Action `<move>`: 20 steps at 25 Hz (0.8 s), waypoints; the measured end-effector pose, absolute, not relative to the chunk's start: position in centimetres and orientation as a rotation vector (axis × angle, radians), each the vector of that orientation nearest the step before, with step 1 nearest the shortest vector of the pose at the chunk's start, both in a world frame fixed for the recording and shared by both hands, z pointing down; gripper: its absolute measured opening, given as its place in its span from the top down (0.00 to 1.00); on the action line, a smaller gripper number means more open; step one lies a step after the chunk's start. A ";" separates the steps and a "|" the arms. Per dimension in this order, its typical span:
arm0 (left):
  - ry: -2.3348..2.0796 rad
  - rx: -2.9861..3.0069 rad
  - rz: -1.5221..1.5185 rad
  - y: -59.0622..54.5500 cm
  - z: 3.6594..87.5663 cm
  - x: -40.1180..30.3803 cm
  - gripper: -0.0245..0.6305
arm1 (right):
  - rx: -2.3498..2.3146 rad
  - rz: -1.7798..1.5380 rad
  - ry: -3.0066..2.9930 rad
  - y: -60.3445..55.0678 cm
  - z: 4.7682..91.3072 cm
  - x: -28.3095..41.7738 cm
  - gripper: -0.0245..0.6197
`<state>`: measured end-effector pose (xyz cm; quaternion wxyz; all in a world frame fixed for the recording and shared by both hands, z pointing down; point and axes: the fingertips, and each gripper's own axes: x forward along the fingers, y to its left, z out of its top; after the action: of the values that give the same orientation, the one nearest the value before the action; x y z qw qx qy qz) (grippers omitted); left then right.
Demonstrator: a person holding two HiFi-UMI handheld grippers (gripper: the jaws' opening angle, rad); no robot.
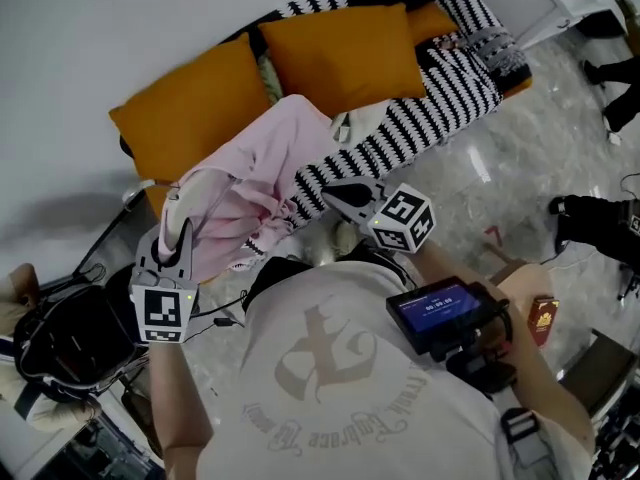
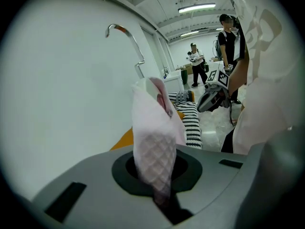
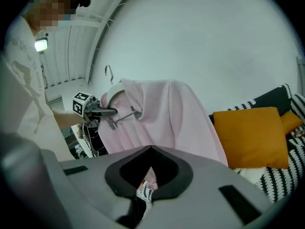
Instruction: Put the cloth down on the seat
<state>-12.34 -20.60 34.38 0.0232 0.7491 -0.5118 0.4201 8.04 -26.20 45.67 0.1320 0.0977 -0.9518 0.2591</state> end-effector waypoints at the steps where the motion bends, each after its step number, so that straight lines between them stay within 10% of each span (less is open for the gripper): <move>1: -1.576 2.310 1.299 -20.6 35.1 -12.3 0.93 | 0.277 0.752 -2.752 -26.1 45.9 8.3 0.94; 20: -1.201 2.401 1.243 -23.6 49.3 -19.7 0.93 | 0.467 0.768 -2.622 -27.6 48.7 1.0 0.94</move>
<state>-19.71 -23.63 49.25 0.0914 0.8081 -0.4043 0.4185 1.02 -27.65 48.71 0.1838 0.1657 -0.9299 0.2722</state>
